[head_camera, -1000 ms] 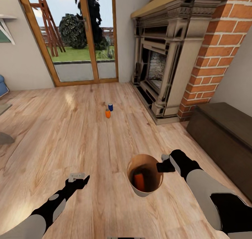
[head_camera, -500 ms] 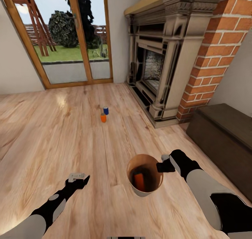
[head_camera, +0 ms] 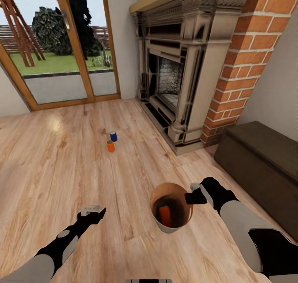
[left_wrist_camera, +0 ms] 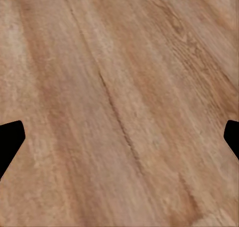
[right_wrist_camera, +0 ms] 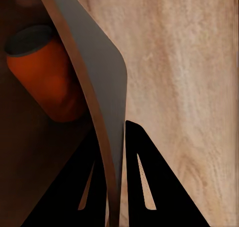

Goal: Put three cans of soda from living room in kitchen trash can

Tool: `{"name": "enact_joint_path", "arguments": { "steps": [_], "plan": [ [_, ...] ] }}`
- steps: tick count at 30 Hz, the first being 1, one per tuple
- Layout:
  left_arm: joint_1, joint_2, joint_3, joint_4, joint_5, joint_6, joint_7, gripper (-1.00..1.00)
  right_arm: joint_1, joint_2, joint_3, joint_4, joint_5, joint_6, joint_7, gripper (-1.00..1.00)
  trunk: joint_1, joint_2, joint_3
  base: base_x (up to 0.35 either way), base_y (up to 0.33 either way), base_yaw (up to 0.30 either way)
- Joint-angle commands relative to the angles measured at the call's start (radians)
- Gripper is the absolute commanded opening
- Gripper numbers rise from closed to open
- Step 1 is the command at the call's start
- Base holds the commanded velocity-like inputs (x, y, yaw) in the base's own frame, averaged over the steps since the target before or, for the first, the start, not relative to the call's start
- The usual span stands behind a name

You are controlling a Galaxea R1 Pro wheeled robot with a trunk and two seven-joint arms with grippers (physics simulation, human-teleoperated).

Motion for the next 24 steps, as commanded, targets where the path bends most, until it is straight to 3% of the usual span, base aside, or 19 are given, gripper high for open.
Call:
{"name": "enact_joint_path", "arguments": {
  "steps": [1, 24],
  "plan": [
    [0.0, 0.0, 0.0, 0.0, 0.0, 0.0, 0.0, 1.0, 0.0, 0.0, -0.005, 0.0, -0.027, 0.004, 0.008, -1.0, 0.0, 0.0, -0.001, 0.309, 0.087, -0.153],
    [0.0, 0.0, 0.0, -0.001, 0.0, -0.001, 0.0, 1.0, 0.001, 0.0, -0.005, 0.001, -0.027, 0.004, 0.009, -1.0, 0.0, 0.0, -0.014, 0.311, 0.074, -0.086]
  ]
}}
